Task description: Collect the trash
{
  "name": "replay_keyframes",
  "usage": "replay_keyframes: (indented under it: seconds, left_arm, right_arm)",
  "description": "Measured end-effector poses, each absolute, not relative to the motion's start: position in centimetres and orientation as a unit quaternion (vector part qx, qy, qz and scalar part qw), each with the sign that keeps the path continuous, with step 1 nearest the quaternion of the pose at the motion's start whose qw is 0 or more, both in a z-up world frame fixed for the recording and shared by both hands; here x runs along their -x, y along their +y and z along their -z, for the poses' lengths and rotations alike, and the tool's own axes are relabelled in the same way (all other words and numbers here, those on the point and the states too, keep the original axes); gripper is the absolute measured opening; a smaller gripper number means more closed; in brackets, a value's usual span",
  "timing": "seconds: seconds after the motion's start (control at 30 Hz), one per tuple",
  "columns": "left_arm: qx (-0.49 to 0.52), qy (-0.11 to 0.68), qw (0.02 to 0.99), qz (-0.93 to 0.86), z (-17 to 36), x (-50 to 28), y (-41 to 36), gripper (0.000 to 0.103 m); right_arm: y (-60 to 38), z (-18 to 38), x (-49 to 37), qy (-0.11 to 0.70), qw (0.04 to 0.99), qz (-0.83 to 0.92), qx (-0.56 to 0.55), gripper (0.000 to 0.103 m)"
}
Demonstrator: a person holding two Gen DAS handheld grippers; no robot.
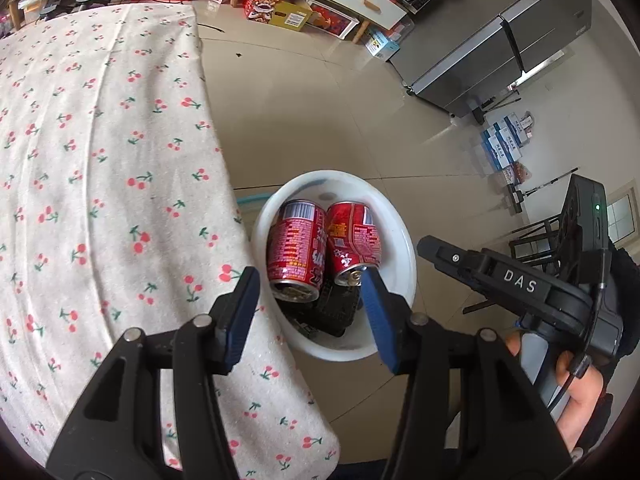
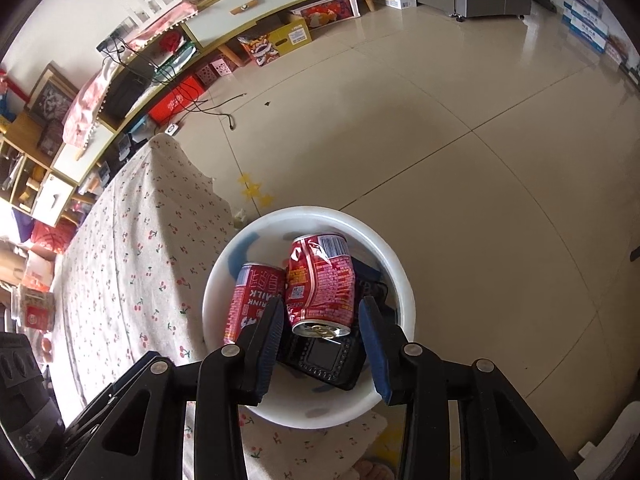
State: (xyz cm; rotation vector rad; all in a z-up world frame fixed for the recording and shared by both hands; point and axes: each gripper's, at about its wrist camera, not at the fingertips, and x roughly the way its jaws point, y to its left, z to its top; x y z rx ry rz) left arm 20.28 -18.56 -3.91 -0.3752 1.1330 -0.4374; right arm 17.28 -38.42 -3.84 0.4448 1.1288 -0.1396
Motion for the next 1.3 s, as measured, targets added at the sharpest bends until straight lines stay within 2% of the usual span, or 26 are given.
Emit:
replay_keyframes:
  seconds: [0.13, 0.23, 0.3, 0.37, 0.43, 0.53, 0.6, 0.67, 0.77, 0.93, 1.2, 1.3]
  left_arm:
    - [0.172, 0.519, 0.816, 0.185, 2.8, -19.0, -17.2, 0.057]
    - [0.151, 0.516, 0.827, 0.164, 2.2, -17.8, -16.5, 0.071]
    - [0.126, 0.515, 0.835, 0.147, 2.0, -16.6, -16.0, 0.081]
    - [0.099, 0.519, 0.837, 0.141, 1.8, -15.2, -15.5, 0.081]
    - [0.063, 0.525, 0.836, 0.146, 1.7, -13.6, -14.6, 0.081]
    - [0.038, 0.509, 0.852, 0.113, 1.1, -10.8, -11.8, 0.085]
    - [0.038, 0.497, 0.862, 0.096, 0.9, -8.8, -9.5, 0.088]
    - [0.044, 0.485, 0.870, 0.084, 0.8, -6.9, -8.0, 0.088]
    - [0.033, 0.469, 0.878, 0.088, 0.8, -4.2, -6.5, 0.090]
    - [0.025, 0.443, 0.894, 0.065, 1.2, -2.1, -4.2, 0.091]
    - [0.043, 0.417, 0.903, 0.092, 0.1, -1.3, -3.9, 0.092]
    - [0.038, 0.415, 0.903, 0.106, -0.3, -1.1, -4.7, 0.092]
  right_arm:
    - [-37.6, 3.2, -16.6, 0.520, 0.826, 0.059, -0.206, 0.040]
    - [-36.6, 2.3, -15.8, 0.505, 0.838, 0.045, -0.201, 0.042]
    - [-35.1, 1.5, -15.0, 0.495, 0.848, 0.036, -0.183, 0.047]
    - [-33.3, 1.1, -13.9, 0.488, 0.858, 0.026, -0.157, 0.063]
    - [-31.1, 1.2, -12.5, 0.485, 0.865, 0.012, -0.129, 0.071]
    - [-28.2, 1.3, -9.8, 0.475, 0.876, 0.005, -0.087, 0.071]
    - [-26.7, -0.2, -7.9, 0.437, 0.897, 0.004, -0.065, 0.073]
    - [-25.9, -1.2, -5.7, 0.400, 0.912, -0.016, -0.084, 0.086]
    - [-25.1, -0.8, -2.1, 0.371, 0.918, -0.026, -0.136, 0.087]
    - [-23.8, 0.9, 2.2, 0.386, 0.901, -0.061, -0.189, 0.087]
    - [-22.6, -1.5, 6.0, 0.318, 0.942, 0.049, -0.094, 0.087]
    - [-22.8, -1.6, 6.2, 0.327, 0.940, 0.056, -0.075, 0.087]
